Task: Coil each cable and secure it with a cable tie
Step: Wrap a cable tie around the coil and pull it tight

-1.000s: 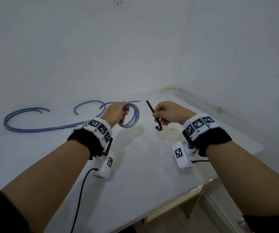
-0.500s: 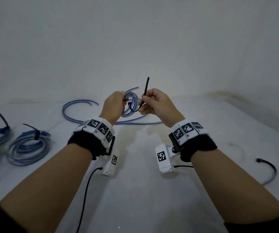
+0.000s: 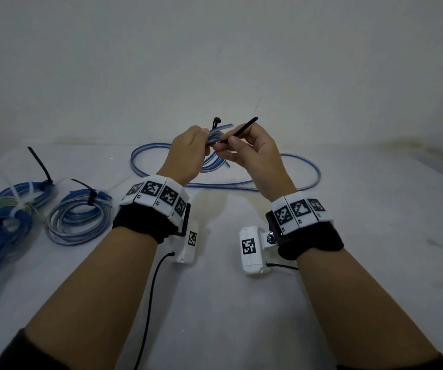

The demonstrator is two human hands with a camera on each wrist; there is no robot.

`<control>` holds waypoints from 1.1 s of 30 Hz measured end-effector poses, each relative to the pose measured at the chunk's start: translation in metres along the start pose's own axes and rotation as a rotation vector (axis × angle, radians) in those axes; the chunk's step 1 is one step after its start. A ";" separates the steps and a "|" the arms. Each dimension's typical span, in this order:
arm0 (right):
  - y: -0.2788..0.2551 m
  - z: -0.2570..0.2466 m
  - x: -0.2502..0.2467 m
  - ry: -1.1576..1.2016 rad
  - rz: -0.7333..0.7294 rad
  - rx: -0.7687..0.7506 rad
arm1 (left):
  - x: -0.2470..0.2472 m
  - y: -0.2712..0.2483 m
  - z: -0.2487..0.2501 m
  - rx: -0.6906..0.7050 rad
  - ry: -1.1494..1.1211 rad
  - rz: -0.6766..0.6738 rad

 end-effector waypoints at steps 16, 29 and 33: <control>-0.003 0.003 -0.001 0.083 -0.013 0.039 | -0.004 -0.003 0.001 0.062 -0.015 -0.046; -0.005 0.004 -0.002 0.064 0.035 0.103 | -0.004 -0.012 0.006 0.176 0.079 0.007; -0.003 0.005 -0.001 0.056 0.045 0.138 | -0.003 -0.012 0.009 0.224 0.130 0.044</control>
Point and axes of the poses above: each hand's wrist, its own y-axis towards the middle knuckle, its own x-axis out of the palm, z = x × y, the point moved 3 cm from there along y, towards the middle knuckle, and after that the axes turned 2 degrees about z, right-handed, at the moved point
